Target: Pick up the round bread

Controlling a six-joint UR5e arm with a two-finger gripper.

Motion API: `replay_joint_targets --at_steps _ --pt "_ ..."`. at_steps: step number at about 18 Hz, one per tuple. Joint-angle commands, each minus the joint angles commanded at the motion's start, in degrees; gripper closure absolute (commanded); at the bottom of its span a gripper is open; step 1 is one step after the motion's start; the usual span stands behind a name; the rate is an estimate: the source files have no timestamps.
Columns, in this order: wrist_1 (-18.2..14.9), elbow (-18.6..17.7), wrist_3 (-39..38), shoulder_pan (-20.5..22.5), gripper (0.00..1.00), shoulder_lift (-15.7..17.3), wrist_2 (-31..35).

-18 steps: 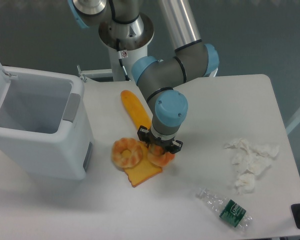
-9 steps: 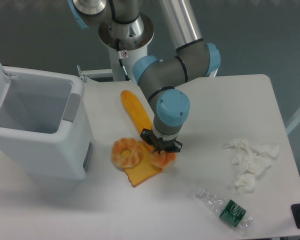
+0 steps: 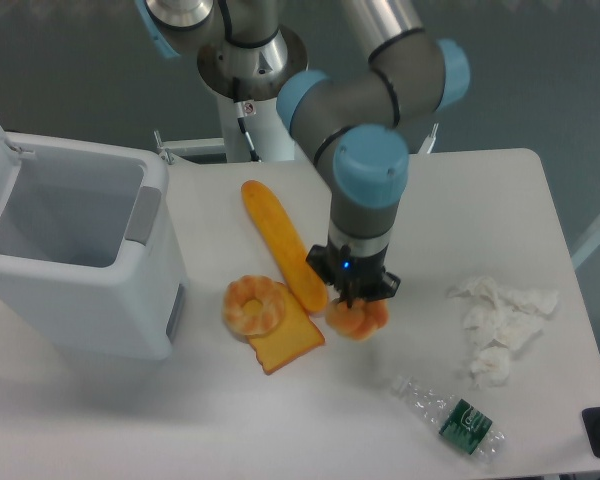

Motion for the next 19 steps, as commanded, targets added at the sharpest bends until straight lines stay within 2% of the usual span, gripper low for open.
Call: replay_joint_targets --at_steps 3,5,19 --pt "-7.46 2.46 2.49 0.71 1.0 1.86 0.09" --pt "-9.68 2.9 2.4 0.62 1.0 2.47 0.09" --pt "-10.91 2.11 2.49 3.0 1.0 5.99 0.26"
